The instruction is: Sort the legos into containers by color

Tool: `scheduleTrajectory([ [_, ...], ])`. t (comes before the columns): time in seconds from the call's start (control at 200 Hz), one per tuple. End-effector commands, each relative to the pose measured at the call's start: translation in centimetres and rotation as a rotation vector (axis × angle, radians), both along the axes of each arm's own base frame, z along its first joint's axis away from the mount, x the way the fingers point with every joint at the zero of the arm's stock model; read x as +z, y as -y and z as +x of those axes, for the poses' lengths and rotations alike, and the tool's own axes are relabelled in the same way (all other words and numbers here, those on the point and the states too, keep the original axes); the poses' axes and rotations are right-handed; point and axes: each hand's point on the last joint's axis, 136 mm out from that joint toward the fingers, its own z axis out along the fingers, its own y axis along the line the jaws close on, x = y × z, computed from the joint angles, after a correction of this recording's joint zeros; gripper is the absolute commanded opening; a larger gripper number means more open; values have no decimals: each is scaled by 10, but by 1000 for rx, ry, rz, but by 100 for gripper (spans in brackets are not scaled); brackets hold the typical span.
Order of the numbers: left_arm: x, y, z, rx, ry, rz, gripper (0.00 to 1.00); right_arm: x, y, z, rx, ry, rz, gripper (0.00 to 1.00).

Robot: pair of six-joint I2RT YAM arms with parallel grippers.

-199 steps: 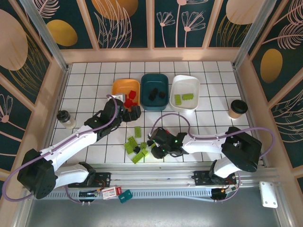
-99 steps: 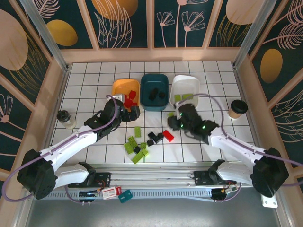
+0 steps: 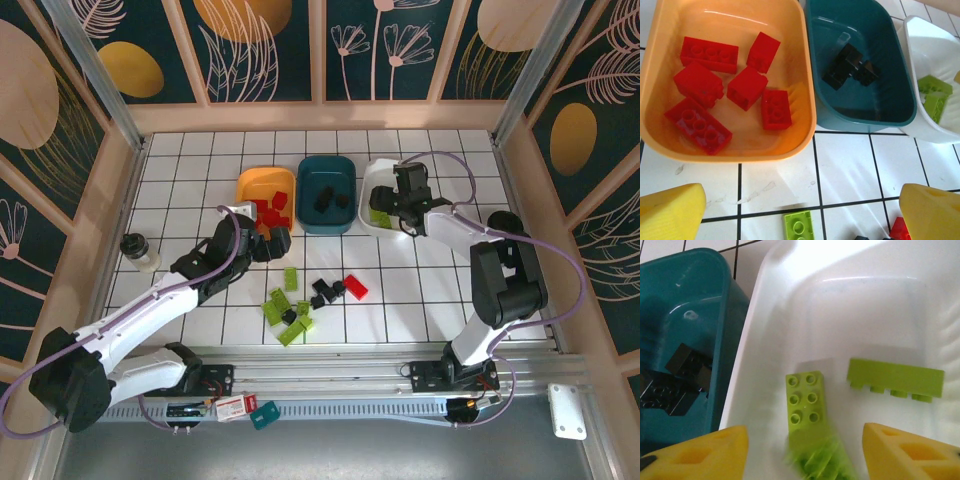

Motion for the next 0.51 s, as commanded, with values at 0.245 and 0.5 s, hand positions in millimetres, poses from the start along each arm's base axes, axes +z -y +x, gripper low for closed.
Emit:
scheduleTrajectory([
  [0.245,-4,-16,-6,58,-5,32,99,32,-87,-123,346,35,-29,69],
  [0.5,-7,-28,-8,92,4,71,99,-14,-157,-285,800,-174,-73,69],
])
